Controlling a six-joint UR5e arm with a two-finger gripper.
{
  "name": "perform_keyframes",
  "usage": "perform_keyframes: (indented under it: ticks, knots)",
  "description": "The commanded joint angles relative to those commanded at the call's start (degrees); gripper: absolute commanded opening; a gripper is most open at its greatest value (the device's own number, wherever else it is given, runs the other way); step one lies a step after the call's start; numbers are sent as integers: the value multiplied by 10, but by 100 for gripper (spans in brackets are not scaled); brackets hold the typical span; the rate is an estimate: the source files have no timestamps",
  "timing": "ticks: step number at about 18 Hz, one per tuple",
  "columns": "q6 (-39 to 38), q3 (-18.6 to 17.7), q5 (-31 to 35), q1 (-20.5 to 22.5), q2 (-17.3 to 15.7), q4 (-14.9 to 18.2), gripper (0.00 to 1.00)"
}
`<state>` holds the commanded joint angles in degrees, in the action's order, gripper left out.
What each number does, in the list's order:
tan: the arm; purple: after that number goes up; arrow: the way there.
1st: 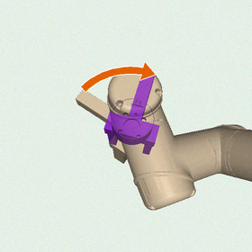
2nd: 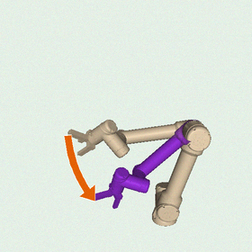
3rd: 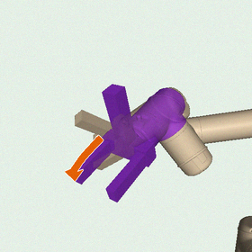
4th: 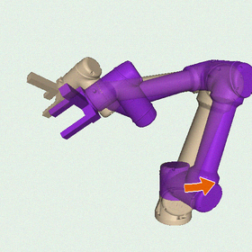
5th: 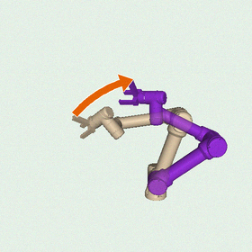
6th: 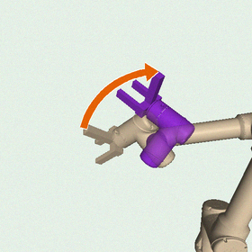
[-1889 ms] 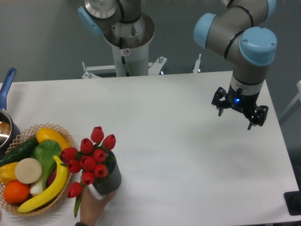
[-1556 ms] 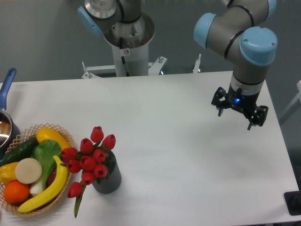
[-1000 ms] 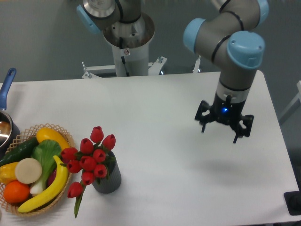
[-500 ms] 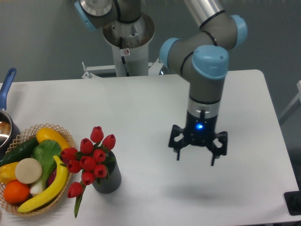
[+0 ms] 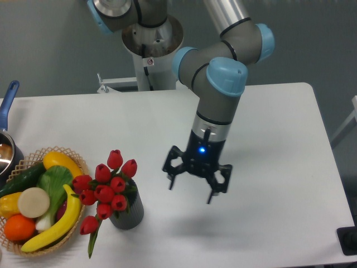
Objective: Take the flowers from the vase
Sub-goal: 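Move the open gripper toward the red tulips in the grey vase, then lower the open gripper around the tulip stems above the vase rim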
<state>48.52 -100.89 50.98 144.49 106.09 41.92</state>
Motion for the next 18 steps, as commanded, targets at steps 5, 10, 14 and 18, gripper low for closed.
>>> perform_keyframes:
  ticks: [5, 10, 14, 18]
  knots:
    - [-1, -17, -8, -17, -18, -2, 100]
    - [20, -13, -52, -23, -12, -3, 100]
    - [66, -9, -105, -27, 8, -12, 100]
    - [103, -20, -127, -39, 26, -13, 100]
